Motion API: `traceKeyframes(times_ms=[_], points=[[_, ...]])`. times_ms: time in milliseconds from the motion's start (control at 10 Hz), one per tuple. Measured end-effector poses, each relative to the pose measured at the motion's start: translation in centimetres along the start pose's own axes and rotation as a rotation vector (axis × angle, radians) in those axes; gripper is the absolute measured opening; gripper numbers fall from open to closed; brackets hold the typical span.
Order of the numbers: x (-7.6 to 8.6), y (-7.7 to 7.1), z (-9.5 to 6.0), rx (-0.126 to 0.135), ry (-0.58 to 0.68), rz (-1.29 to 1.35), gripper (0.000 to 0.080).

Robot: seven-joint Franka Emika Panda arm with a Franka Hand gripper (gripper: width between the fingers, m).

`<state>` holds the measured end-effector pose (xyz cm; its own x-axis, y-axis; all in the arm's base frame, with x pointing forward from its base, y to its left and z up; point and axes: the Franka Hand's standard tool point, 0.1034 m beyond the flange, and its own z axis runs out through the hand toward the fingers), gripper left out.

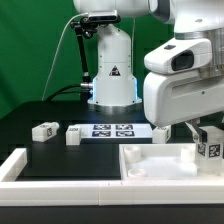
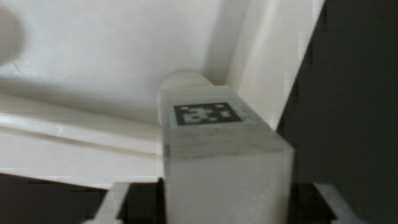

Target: Assemble one leg

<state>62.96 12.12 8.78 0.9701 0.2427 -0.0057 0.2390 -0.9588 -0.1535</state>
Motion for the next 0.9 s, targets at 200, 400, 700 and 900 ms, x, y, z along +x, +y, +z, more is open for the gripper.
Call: traceKeyframes(times_ms=[200,400,700,900], points=[[-0.53,-0.09,0.06,-0.005,0.013,0.253,0.0301],[-0.7,-0.08,0.1,-0.013,0.019,0.514,0.0301],[-0.54,0.26,0.13,-0.014,0.038,0.803,0.0301],[-0.28,0.42,0.08,-0.008,0.07,0.978,0.0301]])
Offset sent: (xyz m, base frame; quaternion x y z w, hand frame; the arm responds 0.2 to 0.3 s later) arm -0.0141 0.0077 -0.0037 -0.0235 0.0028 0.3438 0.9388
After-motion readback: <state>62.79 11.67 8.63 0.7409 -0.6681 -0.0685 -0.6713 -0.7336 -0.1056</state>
